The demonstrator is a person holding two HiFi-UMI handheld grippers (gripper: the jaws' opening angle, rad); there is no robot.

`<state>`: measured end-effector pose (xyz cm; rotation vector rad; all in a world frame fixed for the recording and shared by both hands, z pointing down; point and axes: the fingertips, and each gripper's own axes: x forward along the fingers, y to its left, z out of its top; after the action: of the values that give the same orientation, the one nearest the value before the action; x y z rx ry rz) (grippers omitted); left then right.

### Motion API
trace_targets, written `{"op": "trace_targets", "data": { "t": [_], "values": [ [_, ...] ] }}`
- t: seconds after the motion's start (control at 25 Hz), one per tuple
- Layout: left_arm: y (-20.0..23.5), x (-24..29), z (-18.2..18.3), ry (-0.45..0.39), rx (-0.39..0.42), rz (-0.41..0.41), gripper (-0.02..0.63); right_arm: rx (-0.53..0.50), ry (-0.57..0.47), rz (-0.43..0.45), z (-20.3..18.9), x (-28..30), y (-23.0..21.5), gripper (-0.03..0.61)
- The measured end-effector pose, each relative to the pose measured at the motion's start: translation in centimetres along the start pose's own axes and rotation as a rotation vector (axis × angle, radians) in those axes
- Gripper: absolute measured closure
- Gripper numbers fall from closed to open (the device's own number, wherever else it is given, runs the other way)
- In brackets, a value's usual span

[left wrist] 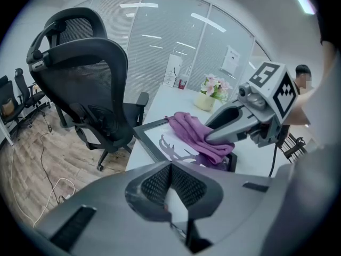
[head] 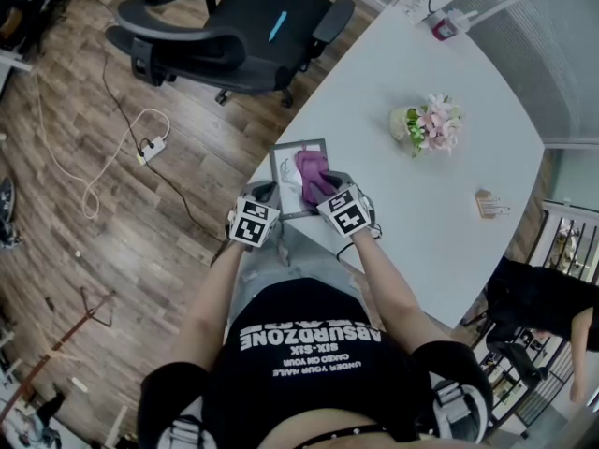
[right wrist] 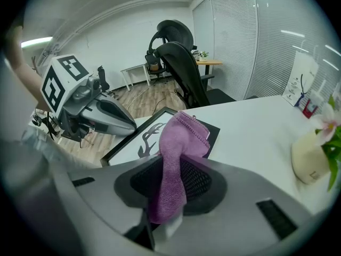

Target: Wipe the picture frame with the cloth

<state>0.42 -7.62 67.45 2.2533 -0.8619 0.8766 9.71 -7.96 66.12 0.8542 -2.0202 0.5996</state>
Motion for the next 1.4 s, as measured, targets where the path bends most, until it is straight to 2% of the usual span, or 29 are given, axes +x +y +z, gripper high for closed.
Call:
{"op": "trace_targets", "data": {
  "t": [0.4,0.72,1.4],
  "values": [
    [0.2,0.0,0.0,-0.001,-0.008,0.003,0.598,0.019,-0.019,0.036,-2.3,-1.3,2.1,0.466],
    [0.1,0.1,0.0,0.005,-0.006,0.0,0.598,-0.043,-0.035,-0.012,-2.9,-1.2,2.4,0.469],
    [0.0,0.1,0.0,-0.004,-0.007,0.005,0.598,-0.011,-0.055,-0.022,-3.3,-0.9,2.4,0.469]
  ]
}}
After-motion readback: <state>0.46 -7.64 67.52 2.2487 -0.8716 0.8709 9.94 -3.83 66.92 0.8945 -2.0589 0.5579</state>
